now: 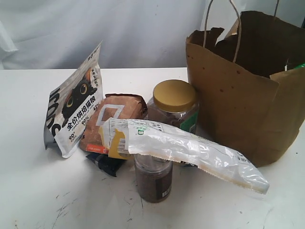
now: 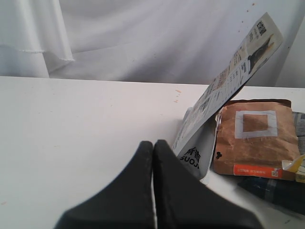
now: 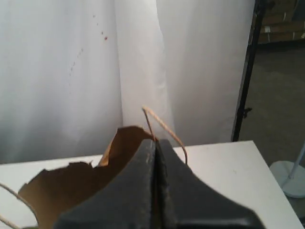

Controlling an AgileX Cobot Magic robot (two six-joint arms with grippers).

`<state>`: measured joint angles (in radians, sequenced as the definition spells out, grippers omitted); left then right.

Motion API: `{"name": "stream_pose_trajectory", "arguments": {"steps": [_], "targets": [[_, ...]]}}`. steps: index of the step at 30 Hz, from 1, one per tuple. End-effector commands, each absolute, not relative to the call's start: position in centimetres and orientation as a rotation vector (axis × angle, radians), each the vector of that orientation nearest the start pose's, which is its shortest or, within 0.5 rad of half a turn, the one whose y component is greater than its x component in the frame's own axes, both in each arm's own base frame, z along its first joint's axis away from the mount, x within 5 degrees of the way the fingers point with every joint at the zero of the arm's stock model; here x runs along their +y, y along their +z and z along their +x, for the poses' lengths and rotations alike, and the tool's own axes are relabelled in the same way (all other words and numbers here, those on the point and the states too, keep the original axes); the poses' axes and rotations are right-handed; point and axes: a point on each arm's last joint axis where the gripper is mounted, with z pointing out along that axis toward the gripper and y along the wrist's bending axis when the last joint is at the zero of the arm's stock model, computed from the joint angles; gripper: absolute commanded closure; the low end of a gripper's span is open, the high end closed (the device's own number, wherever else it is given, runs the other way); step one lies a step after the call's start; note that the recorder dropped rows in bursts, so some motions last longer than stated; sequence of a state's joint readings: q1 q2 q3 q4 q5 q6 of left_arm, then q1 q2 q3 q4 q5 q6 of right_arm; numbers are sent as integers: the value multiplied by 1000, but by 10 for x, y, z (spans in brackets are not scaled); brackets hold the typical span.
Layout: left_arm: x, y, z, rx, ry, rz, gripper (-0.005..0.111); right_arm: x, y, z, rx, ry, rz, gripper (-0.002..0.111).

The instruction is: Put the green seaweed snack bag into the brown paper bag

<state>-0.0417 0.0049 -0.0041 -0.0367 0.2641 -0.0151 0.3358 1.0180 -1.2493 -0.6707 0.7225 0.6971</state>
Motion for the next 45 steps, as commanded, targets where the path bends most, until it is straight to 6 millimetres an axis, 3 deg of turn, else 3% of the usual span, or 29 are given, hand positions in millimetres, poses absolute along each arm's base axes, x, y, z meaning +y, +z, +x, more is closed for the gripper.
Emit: {"name": "stream_pose_trajectory", "arguments": {"steps": [1, 6, 12, 26, 30, 33, 38, 42, 45], "targets": [[-3, 189, 55, 1750, -81, -9, 107, 25, 434, 174, 1885, -3, 120, 108], [-3, 189, 55, 1750, -81, -9, 107, 20, 413, 152, 1912, 44, 134, 108], [-3, 189, 55, 1750, -81, -9, 107, 16, 413, 141, 1891, 56, 143, 108], [-3, 189, 55, 1750, -81, -9, 107, 10, 406, 140, 1917, 24, 187, 108], [-3, 189, 55, 1750, -81, -9, 107, 3, 377, 137, 1926, 21, 236, 108], [-3, 189, 55, 1750, -81, -9, 107, -2, 341, 132, 1863, 38, 221, 108], [-3, 189, 55, 1750, -81, -9, 107, -4, 286, 108, 1689, 57, 133, 108], [-3, 189, 55, 1750, -81, -9, 107, -7, 239, 89, 1711, 22, 164, 108], [-3, 189, 55, 1750, -81, -9, 107, -7, 216, 80, 1730, 18, 169, 108]]}}
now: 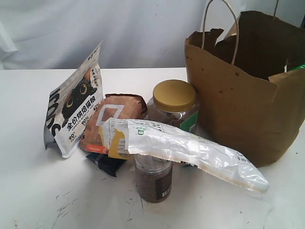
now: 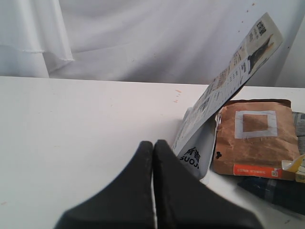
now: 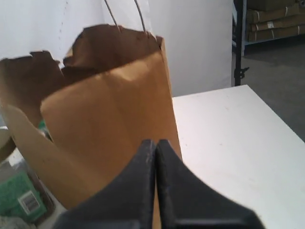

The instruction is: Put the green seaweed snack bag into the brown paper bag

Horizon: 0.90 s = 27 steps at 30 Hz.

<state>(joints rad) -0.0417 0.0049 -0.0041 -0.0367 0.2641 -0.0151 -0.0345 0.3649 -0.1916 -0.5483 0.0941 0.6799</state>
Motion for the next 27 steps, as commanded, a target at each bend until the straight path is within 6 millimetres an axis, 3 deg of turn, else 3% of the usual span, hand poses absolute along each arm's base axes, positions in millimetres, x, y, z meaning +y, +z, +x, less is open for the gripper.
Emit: {"name": "stream_pose_trajectory", "arguments": {"steps": [1, 8, 27], "targets": [[-3, 189, 55, 1750, -81, -9, 107, -7, 212, 79, 1729, 20, 168, 108], [-3, 189, 55, 1750, -81, -9, 107, -6, 196, 75, 1738, 33, 160, 108], [-3, 189, 55, 1750, -81, -9, 107, -4, 186, 70, 1839, -50, 28, 108]]}}
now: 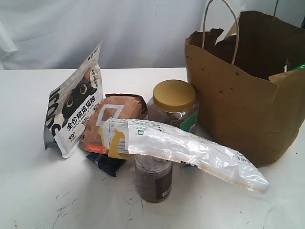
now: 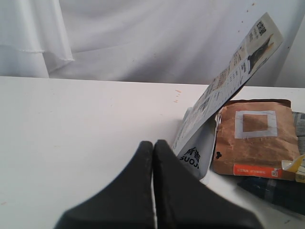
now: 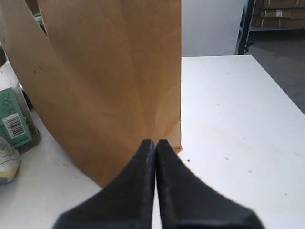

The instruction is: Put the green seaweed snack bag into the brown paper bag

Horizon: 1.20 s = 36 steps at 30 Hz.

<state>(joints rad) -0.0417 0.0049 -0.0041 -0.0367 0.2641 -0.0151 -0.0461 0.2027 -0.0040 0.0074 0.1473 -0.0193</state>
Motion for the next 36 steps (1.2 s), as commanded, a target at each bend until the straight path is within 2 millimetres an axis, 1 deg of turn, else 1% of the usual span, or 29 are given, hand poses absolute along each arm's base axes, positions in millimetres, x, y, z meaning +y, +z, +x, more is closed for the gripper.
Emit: {"name": "stream_pose_trajectory", "arguments": {"steps": [1, 4, 8, 14, 36], "targets": [[-3, 189, 55, 1750, -81, -9, 107, -3, 186, 69, 1843, -50, 28, 108], [-3, 189, 55, 1750, -81, -9, 107, -3, 182, 65, 1876, -48, 28, 108], [-3, 189, 55, 1750, -81, -9, 107, -3, 185, 61, 1832, -49, 27, 108], [-3, 189, 55, 1750, -81, -9, 107, -3, 183, 56, 1824, -56, 18, 108], [-3, 189, 55, 1750, -81, -9, 107, -3, 183, 56, 1824, -53, 22, 108]]}}
